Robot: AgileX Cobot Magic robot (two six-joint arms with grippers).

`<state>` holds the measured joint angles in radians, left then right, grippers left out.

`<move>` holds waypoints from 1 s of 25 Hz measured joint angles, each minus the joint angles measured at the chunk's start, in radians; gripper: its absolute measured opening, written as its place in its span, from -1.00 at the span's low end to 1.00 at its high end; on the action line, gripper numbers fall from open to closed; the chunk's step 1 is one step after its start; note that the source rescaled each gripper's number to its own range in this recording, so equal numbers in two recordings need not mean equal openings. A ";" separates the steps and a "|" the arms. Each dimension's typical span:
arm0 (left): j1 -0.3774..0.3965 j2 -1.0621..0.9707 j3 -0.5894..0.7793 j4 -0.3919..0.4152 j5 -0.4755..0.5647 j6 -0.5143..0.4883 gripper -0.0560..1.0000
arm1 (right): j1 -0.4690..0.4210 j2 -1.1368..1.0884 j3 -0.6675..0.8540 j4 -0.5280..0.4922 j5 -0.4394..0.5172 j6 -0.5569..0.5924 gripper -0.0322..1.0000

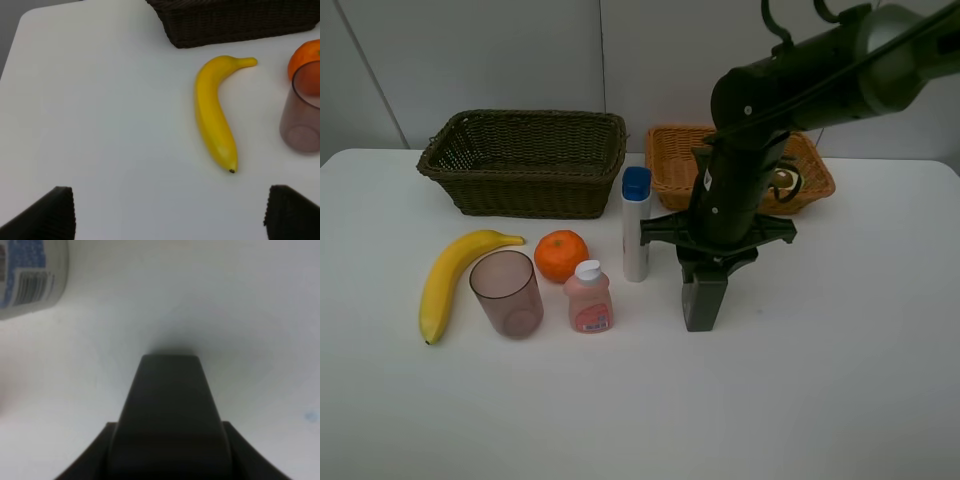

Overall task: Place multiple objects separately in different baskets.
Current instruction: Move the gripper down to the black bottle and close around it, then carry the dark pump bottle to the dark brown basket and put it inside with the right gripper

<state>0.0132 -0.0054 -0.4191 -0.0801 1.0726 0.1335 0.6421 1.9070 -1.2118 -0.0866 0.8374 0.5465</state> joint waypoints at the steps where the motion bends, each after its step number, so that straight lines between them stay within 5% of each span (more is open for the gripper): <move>1: 0.000 0.000 0.000 0.000 0.000 0.000 1.00 | 0.000 0.000 0.000 0.000 0.000 -0.004 -0.89; 13: 0.000 0.000 0.000 0.000 0.000 0.000 1.00 | 0.000 -0.006 0.000 0.004 0.003 -0.015 -0.89; 25: 0.000 0.000 0.000 0.000 0.000 0.000 1.00 | 0.000 -0.179 -0.021 -0.020 0.135 -0.108 -0.89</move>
<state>0.0132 -0.0054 -0.4191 -0.0801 1.0726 0.1335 0.6421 1.7280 -1.2324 -0.1063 0.9724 0.4382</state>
